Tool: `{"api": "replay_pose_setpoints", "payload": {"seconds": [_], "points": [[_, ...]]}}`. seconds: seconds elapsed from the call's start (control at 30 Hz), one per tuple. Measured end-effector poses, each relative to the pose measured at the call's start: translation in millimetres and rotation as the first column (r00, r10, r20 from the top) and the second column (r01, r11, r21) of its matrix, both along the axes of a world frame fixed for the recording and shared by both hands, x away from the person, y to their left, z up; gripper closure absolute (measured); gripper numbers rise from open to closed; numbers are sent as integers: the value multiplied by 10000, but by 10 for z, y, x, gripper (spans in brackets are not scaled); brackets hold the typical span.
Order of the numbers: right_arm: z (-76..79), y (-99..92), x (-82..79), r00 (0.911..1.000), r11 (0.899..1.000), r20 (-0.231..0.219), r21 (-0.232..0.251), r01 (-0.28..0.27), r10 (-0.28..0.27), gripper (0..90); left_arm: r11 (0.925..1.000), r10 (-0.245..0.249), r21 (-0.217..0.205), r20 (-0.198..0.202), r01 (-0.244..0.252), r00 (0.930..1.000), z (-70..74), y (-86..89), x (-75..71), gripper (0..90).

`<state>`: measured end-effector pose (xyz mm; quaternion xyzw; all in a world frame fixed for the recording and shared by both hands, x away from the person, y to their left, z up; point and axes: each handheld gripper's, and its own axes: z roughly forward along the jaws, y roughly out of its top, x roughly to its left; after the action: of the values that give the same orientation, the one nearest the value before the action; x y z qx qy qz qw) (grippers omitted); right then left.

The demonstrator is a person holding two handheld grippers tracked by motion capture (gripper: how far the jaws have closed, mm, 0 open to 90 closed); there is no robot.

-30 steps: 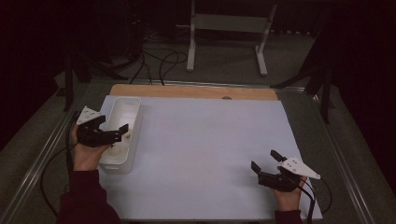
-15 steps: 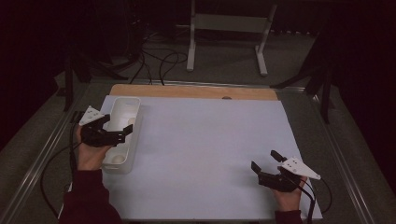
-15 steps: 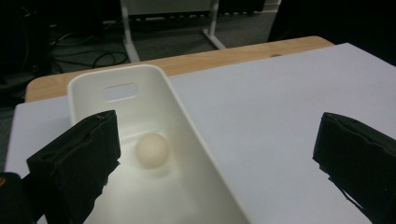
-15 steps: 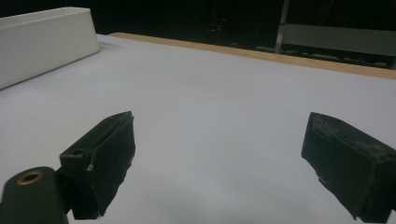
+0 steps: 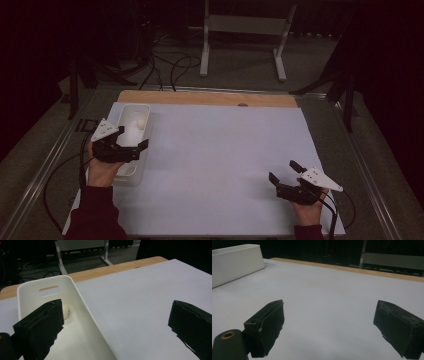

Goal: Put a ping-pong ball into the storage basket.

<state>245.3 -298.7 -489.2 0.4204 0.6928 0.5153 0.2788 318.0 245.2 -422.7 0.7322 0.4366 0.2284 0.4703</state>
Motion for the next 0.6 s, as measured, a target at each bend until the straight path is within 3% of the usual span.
{"api": "replay_pose_setpoints", "payload": {"seconds": [0.4,0.6], "points": [[-14,7,56,10000,10000,-42,-18,-14,14,93,9995,-223,-212,502,234,9985,-107,9,-206,8],[-20,9,74,10000,10000,-43,-14,-35,35,93,9991,-364,-205,479,374,9982,-165,-5,-266,8]]}}
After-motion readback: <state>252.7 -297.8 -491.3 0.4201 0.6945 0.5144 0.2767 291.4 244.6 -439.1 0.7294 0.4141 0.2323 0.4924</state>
